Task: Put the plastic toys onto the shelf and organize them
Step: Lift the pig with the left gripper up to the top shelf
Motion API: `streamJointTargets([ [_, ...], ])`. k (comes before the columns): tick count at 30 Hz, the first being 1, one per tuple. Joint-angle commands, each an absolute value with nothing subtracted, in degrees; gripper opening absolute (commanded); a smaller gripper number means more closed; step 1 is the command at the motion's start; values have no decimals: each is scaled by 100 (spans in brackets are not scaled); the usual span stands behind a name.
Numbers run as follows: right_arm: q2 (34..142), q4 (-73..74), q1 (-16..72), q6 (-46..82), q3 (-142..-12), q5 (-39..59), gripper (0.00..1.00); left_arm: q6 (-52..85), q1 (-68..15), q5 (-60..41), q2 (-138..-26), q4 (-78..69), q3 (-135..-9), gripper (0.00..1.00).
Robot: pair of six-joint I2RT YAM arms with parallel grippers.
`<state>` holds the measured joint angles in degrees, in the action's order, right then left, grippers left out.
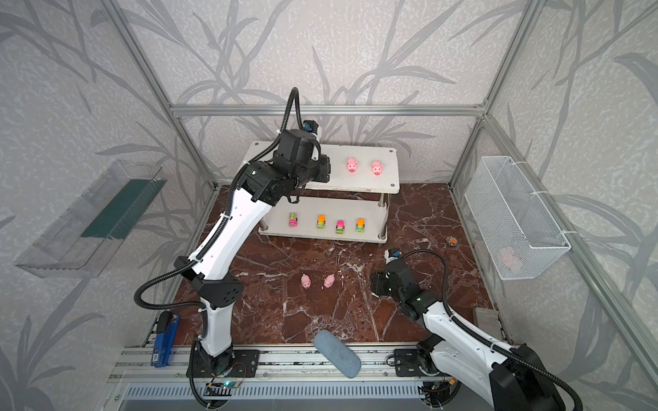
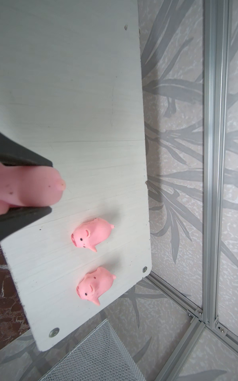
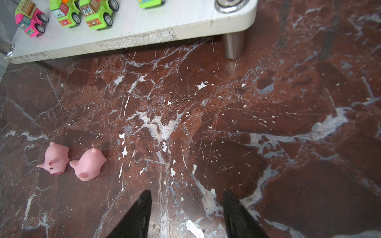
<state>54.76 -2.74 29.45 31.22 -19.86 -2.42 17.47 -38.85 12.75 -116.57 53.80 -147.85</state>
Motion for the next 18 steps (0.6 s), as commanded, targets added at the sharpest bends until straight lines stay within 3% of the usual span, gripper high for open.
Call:
streamJointTargets([
  [1,5525,-115,2909,3042,-2074,-185,56,1658,-3750,1196,-11799,5643,-15004,29],
  [18,5848,170,2720,3041,-2048,13,56,1739,-3536,970,-12106,5301,-14995,29],
])
